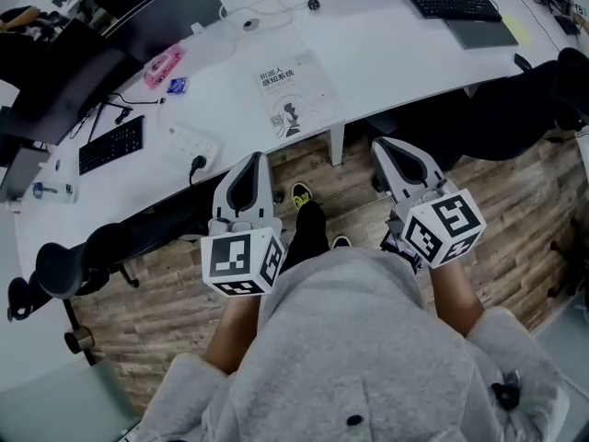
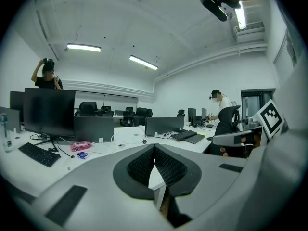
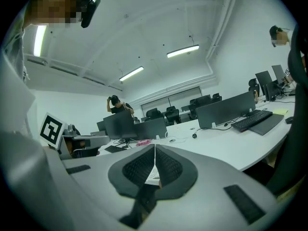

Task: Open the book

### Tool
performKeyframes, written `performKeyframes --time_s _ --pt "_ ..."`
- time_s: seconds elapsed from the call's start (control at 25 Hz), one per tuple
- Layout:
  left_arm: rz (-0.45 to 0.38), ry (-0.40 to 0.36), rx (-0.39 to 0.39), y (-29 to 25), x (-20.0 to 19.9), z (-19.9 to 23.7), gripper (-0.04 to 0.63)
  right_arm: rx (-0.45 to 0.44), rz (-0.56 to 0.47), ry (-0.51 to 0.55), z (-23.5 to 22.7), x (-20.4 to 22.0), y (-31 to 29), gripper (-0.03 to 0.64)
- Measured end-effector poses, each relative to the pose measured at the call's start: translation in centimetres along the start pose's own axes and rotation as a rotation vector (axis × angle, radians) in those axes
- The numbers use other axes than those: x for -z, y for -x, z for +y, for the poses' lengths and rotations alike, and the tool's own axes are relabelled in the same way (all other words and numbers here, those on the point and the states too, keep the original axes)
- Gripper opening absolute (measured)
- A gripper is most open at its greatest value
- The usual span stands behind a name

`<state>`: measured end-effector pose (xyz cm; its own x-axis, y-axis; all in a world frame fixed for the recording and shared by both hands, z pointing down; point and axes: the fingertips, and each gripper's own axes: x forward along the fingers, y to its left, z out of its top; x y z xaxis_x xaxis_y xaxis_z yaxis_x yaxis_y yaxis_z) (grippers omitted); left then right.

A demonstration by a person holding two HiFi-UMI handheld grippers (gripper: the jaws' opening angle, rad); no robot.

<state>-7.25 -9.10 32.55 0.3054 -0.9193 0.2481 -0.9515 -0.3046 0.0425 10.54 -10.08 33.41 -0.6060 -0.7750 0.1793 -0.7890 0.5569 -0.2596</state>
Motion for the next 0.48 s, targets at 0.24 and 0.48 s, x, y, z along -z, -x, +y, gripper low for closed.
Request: performKeyframes --time_s 0.24,0.48 --pt "0.023 0.014 0.010 -2.8 0.2 1.3 0.011 0.009 0.026 -0.021 -1.4 0.2 -2.6 0.026" --pt "0.054 0.033 0.016 -5.8 0.5 2.9 0.011 0.024 0.063 -0.040 -2.9 0.5 -5.3 0.026"
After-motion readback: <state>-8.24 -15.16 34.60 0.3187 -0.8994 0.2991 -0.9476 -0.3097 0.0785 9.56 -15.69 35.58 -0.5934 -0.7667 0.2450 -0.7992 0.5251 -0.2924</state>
